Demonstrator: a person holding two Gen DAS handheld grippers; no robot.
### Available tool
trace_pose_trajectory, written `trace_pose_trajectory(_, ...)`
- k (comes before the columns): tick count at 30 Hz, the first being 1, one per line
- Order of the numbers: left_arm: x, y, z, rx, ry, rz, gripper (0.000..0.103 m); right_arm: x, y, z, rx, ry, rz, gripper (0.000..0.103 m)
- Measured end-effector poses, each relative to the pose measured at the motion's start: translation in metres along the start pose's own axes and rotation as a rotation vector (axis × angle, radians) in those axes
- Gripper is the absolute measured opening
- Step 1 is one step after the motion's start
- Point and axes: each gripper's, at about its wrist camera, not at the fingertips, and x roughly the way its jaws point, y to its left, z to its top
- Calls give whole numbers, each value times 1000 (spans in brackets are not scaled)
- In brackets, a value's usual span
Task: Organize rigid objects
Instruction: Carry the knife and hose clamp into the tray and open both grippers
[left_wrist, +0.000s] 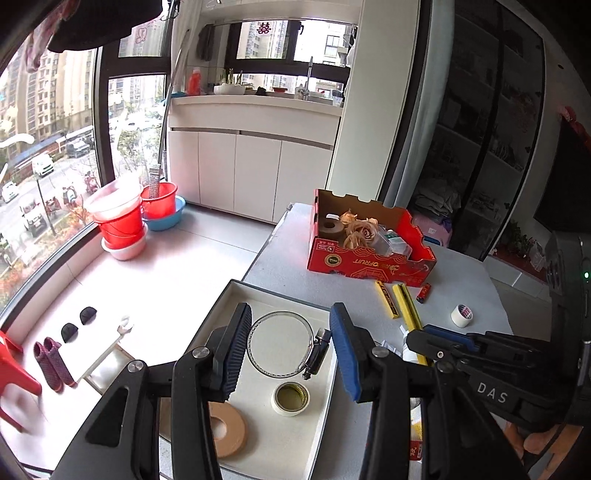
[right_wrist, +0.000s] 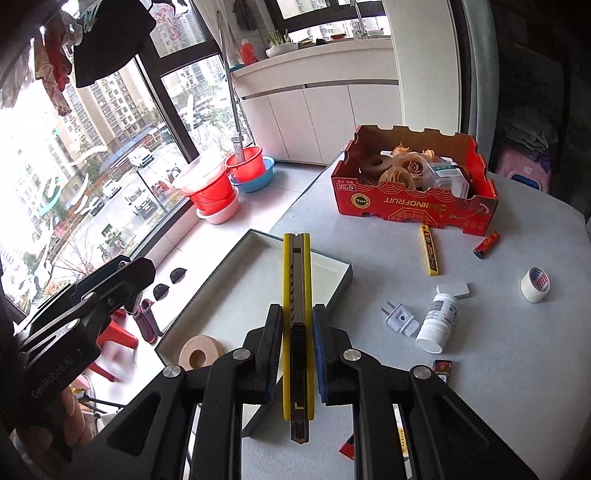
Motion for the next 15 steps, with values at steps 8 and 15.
trace_pose_trajectory(8, 30, 36, 9, -10, -7, 113, 48, 32, 22, 31, -52, 23, 1, 17)
trace_pose_trajectory(15, 82, 59, -15, -54, 93, 177, 47, 74, 25, 35, -44, 82, 12, 17)
